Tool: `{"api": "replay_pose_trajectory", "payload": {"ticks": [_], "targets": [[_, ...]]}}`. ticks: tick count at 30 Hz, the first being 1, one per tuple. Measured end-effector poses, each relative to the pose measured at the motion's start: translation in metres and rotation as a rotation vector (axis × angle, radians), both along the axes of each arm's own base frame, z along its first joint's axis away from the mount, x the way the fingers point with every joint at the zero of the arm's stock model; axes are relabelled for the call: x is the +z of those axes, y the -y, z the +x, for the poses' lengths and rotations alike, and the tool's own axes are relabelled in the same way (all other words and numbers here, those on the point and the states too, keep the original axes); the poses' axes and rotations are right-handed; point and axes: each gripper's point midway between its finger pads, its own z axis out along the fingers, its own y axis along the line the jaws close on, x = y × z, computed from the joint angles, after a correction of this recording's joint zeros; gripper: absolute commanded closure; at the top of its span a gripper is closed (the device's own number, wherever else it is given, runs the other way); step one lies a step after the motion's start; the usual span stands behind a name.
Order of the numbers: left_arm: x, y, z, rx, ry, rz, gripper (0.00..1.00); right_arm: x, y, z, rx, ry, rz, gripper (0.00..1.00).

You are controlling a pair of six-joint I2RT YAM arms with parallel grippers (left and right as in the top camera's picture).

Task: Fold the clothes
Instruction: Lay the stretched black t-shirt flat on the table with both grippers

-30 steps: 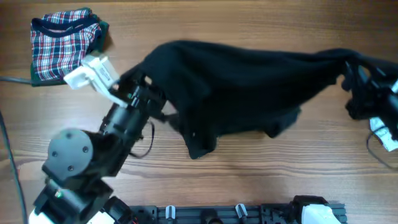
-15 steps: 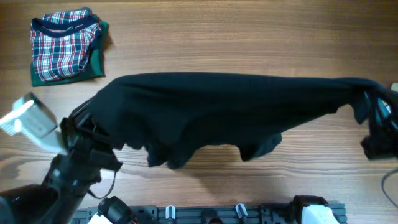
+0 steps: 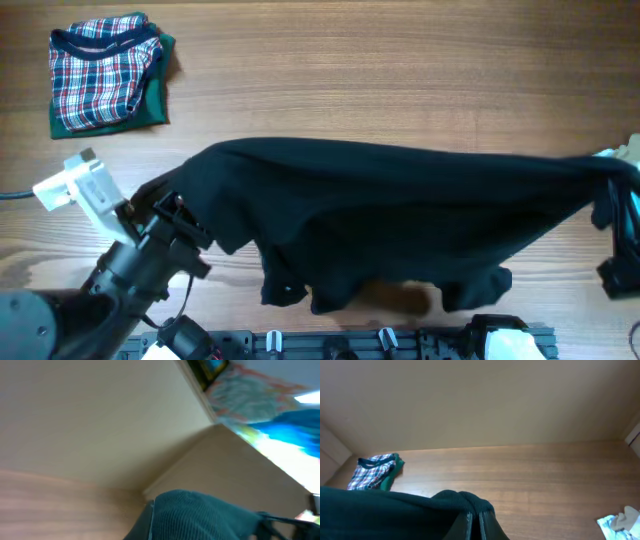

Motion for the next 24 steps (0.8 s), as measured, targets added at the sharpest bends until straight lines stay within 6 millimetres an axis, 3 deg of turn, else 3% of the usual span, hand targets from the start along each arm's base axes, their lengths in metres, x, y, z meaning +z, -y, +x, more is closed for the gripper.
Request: {"api": "replay_pose_trajectory", "payload": {"ticks": [5, 10, 13, 15, 17, 24], "targets": [[-0.024, -0.015, 0.022, 0.153, -0.077, 0.07, 0.96, -0.02, 0.002, 0.039, 0.001, -0.113, 0.007, 0.96], [-0.054, -0.006, 0.063, 0.269, -0.169, 0.174, 0.96, -0.051, 0.004, 0.079, 0.004, -0.254, 0.008, 0.96], [-0.083, 0.006, 0.097, 0.352, -0.242, 0.261, 0.96, -0.073, 0.007, 0.116, 0.003, -0.349, 0.008, 0.96], [-0.114, 0.02, 0.131, 0.414, -0.3, 0.344, 0.96, -0.094, 0.01, 0.152, 0.0, -0.416, 0.01, 0.96], [-0.131, 0.028, 0.157, 0.46, -0.314, 0.387, 0.96, -0.111, 0.012, 0.183, 0.0, -0.457, 0.011, 0.96], [-0.203, 0.012, 0.26, 0.636, -0.375, 0.433, 0.96, -0.18, 0.002, 0.292, 0.038, -0.522, -0.001, 0.96]]}}
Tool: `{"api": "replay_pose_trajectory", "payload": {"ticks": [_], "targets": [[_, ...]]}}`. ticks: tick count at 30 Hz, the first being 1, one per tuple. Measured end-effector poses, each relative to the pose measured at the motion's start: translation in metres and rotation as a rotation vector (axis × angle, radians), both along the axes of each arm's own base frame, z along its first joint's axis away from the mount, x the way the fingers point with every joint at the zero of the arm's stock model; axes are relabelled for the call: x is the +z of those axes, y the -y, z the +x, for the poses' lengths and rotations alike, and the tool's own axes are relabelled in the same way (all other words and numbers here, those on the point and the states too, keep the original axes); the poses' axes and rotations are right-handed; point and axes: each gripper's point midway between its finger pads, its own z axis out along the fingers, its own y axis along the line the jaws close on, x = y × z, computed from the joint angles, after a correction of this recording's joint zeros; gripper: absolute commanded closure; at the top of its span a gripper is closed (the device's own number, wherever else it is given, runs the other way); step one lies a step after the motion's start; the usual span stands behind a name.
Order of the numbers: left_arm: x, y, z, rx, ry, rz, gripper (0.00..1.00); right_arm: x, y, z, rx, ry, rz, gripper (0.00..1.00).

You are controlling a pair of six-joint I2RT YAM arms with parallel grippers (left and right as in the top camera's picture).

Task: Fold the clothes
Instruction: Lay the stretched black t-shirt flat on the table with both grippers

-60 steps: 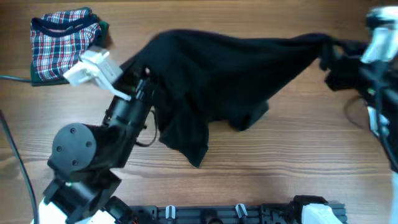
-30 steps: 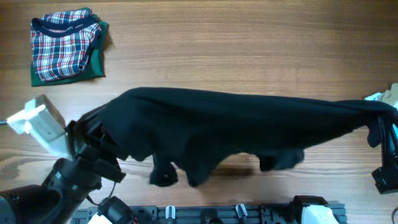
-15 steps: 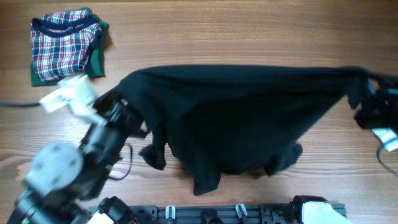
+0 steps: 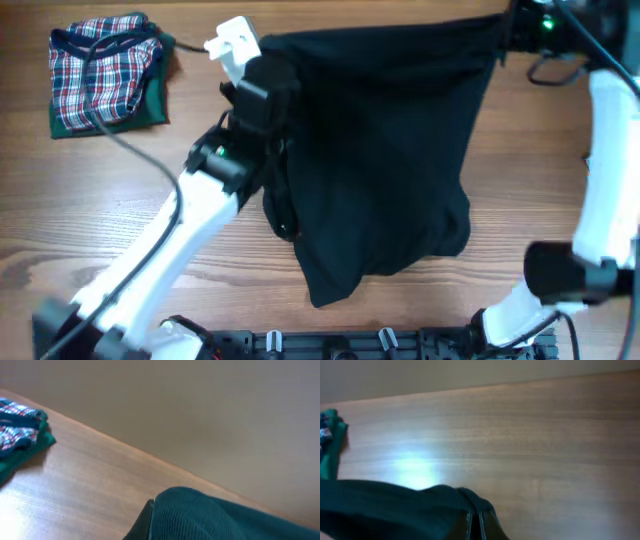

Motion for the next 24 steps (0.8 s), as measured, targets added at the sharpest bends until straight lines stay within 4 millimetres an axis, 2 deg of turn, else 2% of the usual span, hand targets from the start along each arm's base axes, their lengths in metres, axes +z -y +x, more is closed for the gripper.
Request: {"api": "replay_pose_trajectory", "payload": {"ticks": [2, 4, 10, 12, 15, 16, 17, 18, 20, 24], "targets": [[-0.014, -0.007, 0.02, 0.029, 0.007, -0.004, 0.96, -0.016, -0.004, 0.023, 0.013, 0.002, -0.002, 0.96], [-0.031, -0.013, 0.044, 0.055, 0.025, -0.014, 0.96, -0.042, -0.011, 0.049, 0.027, -0.015, -0.002, 0.96], [-0.089, -0.023, 0.085, 0.098, 0.017, -0.013, 0.84, -0.117, -0.029, 0.106, 0.058, -0.054, -0.004, 0.96], [-0.124, -0.024, 0.096, 0.108, -0.015, 0.002, 0.71, -0.152, -0.035, 0.125, 0.067, -0.073, -0.006, 0.96], [-0.158, -0.024, 0.105, 0.115, -0.037, 0.012, 0.49, -0.187, -0.038, 0.14, 0.067, -0.092, -0.005, 0.93], [-0.169, -0.024, 0.107, 0.115, -0.044, 0.018, 0.36, -0.201, -0.038, 0.145, 0.066, -0.103, -0.006, 0.71], [-0.176, -0.024, 0.108, 0.115, -0.051, 0.02, 0.2, -0.212, -0.038, 0.148, 0.063, -0.111, -0.004, 0.26], [-0.182, -0.024, 0.108, 0.117, -0.056, 0.021, 0.08, -0.221, -0.038, 0.15, 0.059, -0.121, -0.002, 0.04], [-0.187, -0.024, 0.108, 0.116, -0.067, 0.026, 0.0, -0.236, -0.038, 0.151, 0.056, -0.142, -0.003, 0.0], [-0.193, -0.024, 0.108, 0.083, -0.097, 0.072, 0.0, -0.238, -0.037, 0.149, 0.056, -0.155, -0.004, 0.0]]}}
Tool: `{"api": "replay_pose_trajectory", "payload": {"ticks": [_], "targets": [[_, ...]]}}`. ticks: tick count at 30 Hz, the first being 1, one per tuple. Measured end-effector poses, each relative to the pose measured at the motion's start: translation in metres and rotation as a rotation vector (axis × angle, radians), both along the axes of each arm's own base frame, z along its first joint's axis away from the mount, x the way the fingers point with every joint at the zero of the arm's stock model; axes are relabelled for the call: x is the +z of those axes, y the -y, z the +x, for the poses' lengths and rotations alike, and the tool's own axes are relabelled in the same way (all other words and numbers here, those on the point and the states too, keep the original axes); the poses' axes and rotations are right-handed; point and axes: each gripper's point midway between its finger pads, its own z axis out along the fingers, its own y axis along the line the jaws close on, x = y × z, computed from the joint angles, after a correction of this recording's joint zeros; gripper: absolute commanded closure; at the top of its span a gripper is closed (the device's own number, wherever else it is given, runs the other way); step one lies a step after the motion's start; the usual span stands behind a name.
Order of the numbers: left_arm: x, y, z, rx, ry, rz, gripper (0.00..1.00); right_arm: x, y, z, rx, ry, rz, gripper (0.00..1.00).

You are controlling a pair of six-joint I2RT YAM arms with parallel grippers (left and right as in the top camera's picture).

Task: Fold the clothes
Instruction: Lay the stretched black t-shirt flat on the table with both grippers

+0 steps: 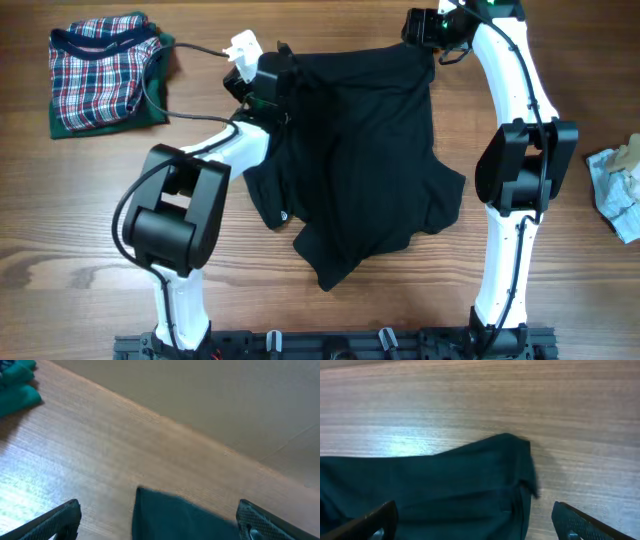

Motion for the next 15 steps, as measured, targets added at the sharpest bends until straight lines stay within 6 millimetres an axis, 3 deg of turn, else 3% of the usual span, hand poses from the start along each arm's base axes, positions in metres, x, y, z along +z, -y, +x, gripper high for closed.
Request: {"api": "replay_pose_trajectory", "payload": {"ticks": [3, 6, 7, 8, 11, 12, 14, 15], "targets": [[-0.025, 0.004, -0.013, -0.075, -0.142, 0.057, 0.01, 0.002, 0.001, -0.016, -0.003, -0.056, -0.005, 0.0], [-0.041, 0.014, -0.041, -0.187, -0.32, 0.053, 0.0, 0.025, 0.002, -0.056, 0.0, -0.159, -0.011, 0.0], [-0.04, 0.021, -0.054, -0.243, -0.379, 0.028, 0.0, 0.038, 0.0, -0.066, 0.009, -0.169, -0.014, 0.0], [-0.037, 0.026, -0.064, -0.279, -0.416, 0.008, 0.0, 0.046, -0.006, -0.089, 0.035, -0.23, -0.024, 0.0], [-0.026, 0.042, -0.107, -0.405, -0.568, -0.077, 0.02, 0.05, -0.032, -0.121, 0.134, -0.31, -0.034, 0.0], [-0.026, 0.047, -0.118, -0.44, -0.604, -0.105, 0.09, 0.049, -0.05, -0.13, 0.195, -0.332, -0.023, 0.0], [-0.033, 0.04, -0.165, -0.456, -0.799, -0.12, 0.35, 0.05, -0.07, -0.137, 0.26, -0.338, 0.019, 0.01], [-0.041, 0.031, -0.199, -0.446, -0.942, -0.122, 0.45, 0.051, -0.072, -0.136, 0.266, -0.334, 0.029, 0.01]]}}
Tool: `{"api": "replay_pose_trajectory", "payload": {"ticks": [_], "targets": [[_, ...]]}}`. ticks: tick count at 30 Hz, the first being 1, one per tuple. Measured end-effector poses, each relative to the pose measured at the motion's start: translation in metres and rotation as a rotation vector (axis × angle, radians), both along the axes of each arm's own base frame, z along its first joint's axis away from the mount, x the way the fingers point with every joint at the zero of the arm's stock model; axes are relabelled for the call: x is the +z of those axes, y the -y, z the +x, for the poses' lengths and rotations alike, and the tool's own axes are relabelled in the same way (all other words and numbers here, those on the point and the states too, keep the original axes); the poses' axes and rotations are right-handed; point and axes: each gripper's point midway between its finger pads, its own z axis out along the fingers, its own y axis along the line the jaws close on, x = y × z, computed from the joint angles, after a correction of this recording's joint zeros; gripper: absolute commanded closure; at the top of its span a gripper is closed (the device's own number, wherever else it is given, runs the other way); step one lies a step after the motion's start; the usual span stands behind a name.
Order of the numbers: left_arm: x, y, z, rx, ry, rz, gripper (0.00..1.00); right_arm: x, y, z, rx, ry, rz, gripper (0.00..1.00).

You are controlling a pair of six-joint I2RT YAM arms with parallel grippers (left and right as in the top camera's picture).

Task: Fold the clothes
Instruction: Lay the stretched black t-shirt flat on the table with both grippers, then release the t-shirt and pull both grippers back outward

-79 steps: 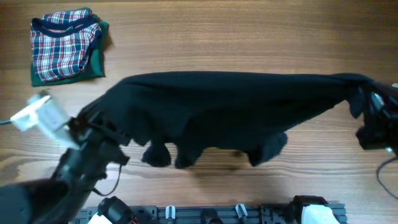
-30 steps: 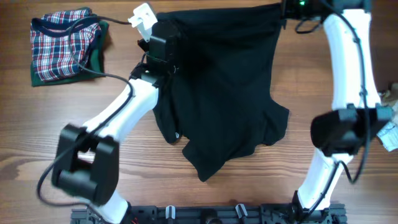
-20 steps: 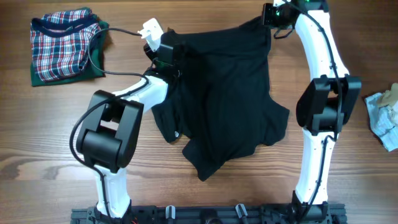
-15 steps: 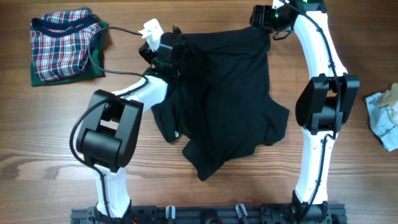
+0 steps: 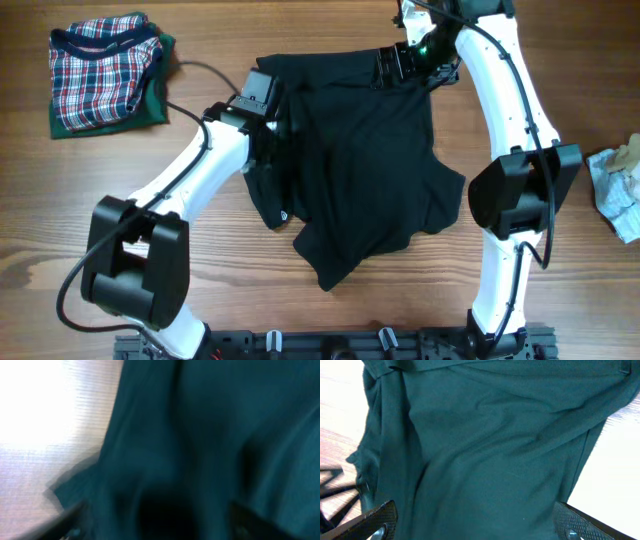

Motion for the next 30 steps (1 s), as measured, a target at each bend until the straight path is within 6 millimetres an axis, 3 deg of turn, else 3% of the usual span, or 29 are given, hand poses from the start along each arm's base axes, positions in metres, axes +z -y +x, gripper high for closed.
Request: {"api": "replay_pose_trajectory", "payload": {"ticks": [3, 6, 14, 17, 20, 30], "targets": [[-0.006, -0.008, -0.031, -0.009, -0.123, 0.028, 0.67, 0.002, 0.002, 0.003, -0.006, 0.007, 0.023, 0.01], [-0.011, -0.007, -0.025, 0.008, -0.088, 0.015, 0.94, 0.002, 0.003, 0.003, -0.01, 0.005, 0.033, 0.01], [-0.054, -0.02, -0.026, 0.122, -0.014, 0.033, 0.96, 0.002, 0.003, 0.004, -0.01, 0.005, 0.034, 0.01], [-0.057, -0.023, -0.026, 0.14, 0.012, 0.041, 0.96, 0.002, 0.003, 0.004, -0.01, 0.005, 0.034, 0.01], [-0.057, -0.04, -0.022, 0.185, 0.052, 0.117, 0.96, 0.002, 0.003, 0.004, -0.01, 0.005, 0.034, 0.01], [-0.049, -0.164, 0.012, 0.592, 0.187, 0.296, 0.96, 0.002, 0.003, 0.003, -0.01, 0.005, 0.034, 0.01]]}}
